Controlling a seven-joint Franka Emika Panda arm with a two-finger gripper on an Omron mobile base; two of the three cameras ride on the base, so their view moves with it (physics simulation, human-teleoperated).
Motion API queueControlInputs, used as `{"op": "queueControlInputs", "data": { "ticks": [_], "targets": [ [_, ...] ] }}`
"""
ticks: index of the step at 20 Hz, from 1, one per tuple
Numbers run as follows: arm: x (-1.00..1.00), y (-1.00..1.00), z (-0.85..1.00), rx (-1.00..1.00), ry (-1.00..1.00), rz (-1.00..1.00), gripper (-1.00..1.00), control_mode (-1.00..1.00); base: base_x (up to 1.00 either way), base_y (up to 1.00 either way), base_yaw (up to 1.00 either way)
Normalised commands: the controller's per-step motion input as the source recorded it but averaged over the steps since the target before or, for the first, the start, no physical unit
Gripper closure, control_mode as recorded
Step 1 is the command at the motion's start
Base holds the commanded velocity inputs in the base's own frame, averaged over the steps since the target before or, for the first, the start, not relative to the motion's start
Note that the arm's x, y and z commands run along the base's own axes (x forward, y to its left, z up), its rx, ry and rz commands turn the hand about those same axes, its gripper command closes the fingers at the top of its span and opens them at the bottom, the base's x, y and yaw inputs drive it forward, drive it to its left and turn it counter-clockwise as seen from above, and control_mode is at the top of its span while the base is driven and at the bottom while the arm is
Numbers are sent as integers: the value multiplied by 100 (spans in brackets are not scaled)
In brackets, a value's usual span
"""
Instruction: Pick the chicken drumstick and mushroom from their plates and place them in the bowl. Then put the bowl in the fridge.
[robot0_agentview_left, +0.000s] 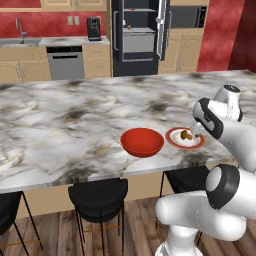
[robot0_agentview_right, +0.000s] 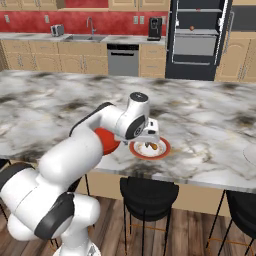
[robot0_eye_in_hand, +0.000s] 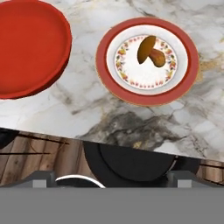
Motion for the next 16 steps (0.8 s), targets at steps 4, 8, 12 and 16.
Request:
{"op": "queueControlInputs", "data": {
  "ticks": [4,8,12,16],
  "targets": [
    [40,0,-12,0,5,-1,-100,-100,0,0,0],
    [30,-1,-11,0,2,0,-100,-100,0,0,0],
    [19,-12,-14,0,2,12,-100,-100,0,0,0],
    [16,-8,-19,0,0,18,-100,-100,0,0,0]
  ]
}}
